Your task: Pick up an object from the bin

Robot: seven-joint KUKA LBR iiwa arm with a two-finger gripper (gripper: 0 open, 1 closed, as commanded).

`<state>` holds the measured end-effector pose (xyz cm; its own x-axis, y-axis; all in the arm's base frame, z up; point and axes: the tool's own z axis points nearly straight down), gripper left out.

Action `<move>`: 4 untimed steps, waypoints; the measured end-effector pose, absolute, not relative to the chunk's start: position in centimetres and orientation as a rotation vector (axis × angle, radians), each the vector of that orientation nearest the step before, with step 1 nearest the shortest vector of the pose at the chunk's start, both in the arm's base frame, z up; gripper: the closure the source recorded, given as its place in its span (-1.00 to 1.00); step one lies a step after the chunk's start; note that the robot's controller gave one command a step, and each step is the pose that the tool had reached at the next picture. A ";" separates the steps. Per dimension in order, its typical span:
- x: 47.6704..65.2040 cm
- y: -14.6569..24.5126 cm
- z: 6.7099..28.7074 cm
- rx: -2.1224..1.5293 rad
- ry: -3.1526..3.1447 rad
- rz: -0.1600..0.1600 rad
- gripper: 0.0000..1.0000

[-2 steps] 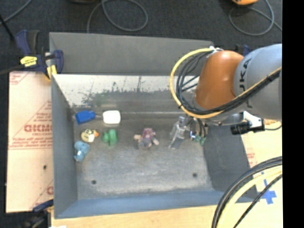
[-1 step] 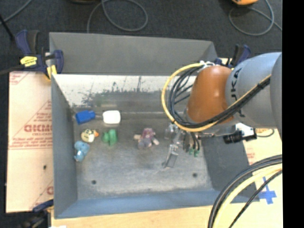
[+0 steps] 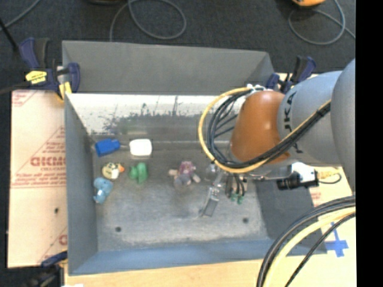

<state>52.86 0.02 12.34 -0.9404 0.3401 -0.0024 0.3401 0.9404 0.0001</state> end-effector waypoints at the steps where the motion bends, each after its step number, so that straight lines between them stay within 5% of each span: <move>1: 55.7 2.4 11.2 0.623 3.070 -0.003 -1.00; 2: 57.4 4.8 10.0 0.723 3.050 0.007 -1.00; 3: 57.4 1.2 7.7 0.606 3.070 -0.005 1.00; 4: 57.4 1.2 7.7 0.605 3.070 -0.005 1.00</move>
Offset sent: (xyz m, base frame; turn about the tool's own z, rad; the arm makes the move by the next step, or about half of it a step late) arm 0.0513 0.0103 -0.0330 0.2434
